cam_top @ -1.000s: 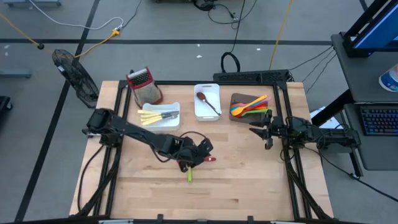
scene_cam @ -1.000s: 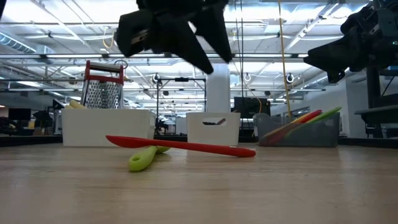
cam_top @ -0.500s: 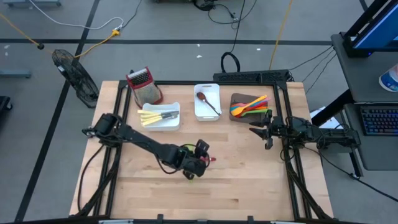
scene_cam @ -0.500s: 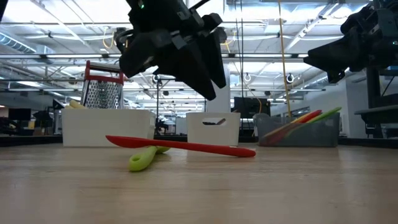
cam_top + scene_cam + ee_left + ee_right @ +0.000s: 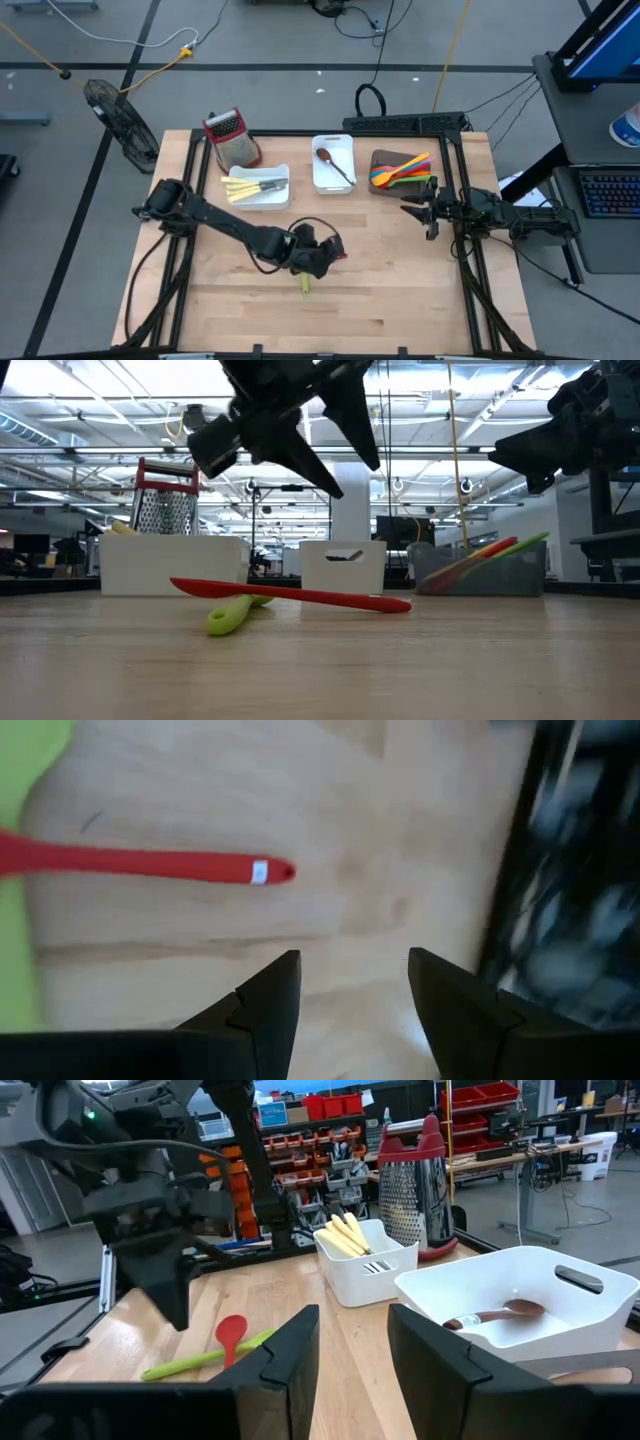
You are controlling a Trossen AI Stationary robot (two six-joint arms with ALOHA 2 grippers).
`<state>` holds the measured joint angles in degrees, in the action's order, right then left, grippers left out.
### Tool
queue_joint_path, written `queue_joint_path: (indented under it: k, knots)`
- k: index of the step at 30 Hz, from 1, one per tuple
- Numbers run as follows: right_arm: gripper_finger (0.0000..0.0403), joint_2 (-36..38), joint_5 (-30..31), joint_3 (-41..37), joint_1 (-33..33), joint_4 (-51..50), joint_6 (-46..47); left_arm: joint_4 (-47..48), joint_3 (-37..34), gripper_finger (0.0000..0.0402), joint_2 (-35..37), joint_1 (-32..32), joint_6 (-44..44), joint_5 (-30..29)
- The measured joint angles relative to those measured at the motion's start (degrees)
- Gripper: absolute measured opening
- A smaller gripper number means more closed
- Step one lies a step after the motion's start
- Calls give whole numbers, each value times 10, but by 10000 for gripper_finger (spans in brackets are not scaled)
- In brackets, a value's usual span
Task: Pick & Place Kitchen Items
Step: Put the red serving spoon into the right white bin
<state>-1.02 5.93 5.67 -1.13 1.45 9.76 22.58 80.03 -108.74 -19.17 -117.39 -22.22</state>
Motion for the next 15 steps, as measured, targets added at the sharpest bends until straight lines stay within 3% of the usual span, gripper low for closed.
queue_joint_path:
  k: [8,15]
  knots:
    - [114,0,0,0,0,0,0,5,0,191,1,33,292,172]
    - [114,0,0,0,0,0,0,63,0,191,1,59,498,202]
